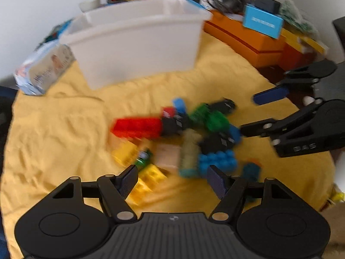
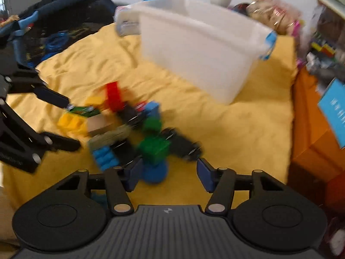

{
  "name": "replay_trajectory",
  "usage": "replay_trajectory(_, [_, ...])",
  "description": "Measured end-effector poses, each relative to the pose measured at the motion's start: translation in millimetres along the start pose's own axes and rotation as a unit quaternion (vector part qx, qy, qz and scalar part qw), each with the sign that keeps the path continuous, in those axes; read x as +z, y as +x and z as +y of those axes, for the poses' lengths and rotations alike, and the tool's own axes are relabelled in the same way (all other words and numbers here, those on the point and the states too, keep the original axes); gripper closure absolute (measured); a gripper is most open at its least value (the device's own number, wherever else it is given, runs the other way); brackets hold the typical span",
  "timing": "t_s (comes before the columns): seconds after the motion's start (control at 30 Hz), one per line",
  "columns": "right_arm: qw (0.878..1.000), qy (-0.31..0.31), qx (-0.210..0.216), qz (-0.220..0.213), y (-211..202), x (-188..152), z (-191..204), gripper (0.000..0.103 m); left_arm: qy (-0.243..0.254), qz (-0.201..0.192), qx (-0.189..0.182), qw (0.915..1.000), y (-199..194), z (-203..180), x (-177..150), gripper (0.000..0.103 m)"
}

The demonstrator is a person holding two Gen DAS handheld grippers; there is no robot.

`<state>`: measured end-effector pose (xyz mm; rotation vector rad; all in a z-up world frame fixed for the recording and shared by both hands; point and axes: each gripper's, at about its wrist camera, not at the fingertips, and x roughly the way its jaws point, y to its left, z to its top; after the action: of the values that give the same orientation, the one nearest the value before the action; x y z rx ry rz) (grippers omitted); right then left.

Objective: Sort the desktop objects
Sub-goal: 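Move both open tools back down to the toy pile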

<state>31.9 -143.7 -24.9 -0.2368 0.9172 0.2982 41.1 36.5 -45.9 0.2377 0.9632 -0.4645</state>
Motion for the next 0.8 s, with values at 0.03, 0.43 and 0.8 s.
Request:
replay_trajectory(0.03, [1.000, 0.002, 0.005, 0.001, 0.0, -3.1, 2.4, 0.055, -0.001, 0.001, -0.006, 1.0000, -0.2, -3.6, -2.5, 0.029])
replay_trajectory(0.43, [0.999, -0.014, 0.030, 0.020, 25.7, -16.7, 15.0, 0.081, -0.009, -0.004, -0.027, 0.9996, -7.7, -20.1, -10.3, 0.029])
replay_trajectory(0.8, [0.989, -0.055, 0.138, -0.015, 26.2, -6.0, 61.1, 0.082, -0.044, -0.032, -0.002, 0.9985, -27.4, 3.0, -5.3, 0.033])
